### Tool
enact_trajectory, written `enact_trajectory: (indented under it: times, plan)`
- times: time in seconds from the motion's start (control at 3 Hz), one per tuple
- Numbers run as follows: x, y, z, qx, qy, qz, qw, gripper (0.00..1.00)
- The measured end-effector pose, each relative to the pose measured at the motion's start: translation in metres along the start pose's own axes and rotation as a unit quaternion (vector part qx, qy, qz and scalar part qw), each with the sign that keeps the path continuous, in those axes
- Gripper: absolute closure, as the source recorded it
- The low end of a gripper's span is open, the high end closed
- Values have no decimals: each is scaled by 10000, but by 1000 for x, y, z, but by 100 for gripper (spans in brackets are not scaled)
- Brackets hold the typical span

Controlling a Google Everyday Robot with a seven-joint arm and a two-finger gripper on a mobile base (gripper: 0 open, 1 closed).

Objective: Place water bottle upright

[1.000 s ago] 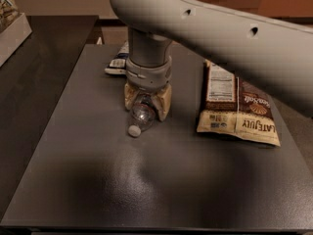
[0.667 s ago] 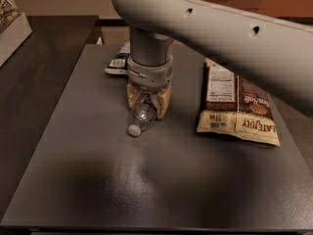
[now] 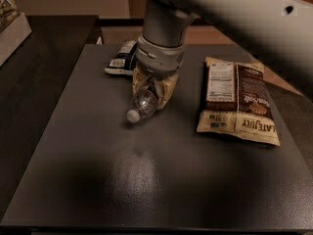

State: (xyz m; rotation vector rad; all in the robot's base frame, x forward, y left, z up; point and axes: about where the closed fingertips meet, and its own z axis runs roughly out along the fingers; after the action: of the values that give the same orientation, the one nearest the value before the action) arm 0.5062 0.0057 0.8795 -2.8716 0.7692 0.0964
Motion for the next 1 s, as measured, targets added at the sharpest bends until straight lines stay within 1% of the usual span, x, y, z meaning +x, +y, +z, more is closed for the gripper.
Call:
enact_trajectory:
  times: [0.33,0.67,1.0]
  plan:
    - [-9,-7,-31,346,-646,698,9949,100]
    - [-21,-14,-61,649,-1392,1548,9759,100]
    - [-37,-23,-80,895,-2185,2330,9434,100]
